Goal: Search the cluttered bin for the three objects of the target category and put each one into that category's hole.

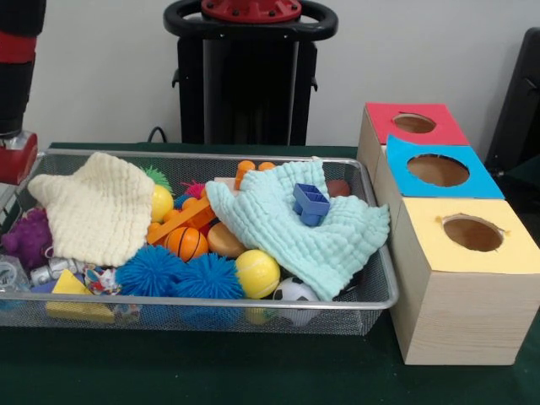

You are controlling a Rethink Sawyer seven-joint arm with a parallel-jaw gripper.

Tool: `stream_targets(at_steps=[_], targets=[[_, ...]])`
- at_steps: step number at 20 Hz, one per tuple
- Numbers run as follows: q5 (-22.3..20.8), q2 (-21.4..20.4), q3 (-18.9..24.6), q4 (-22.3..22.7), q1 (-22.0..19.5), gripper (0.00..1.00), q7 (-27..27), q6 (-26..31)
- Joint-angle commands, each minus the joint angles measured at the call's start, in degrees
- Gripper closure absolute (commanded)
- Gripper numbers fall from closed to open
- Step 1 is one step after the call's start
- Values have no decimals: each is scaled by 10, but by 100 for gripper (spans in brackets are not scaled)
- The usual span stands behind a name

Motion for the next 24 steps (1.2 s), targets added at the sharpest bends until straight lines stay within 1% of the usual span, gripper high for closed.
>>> stream_targets(at_steps=[1,6,9,11,16,24], targets=[[11,-9,3,61,7,100,0,67],[14,-5,10,73,1,100,5,52],[15,12,15,71,-4,100,9,36],[15,16,16,75,-4,100,14,27],[17,15,15,89,-5,100,24,11],[16,19,15,90,-2,100,30,5]])
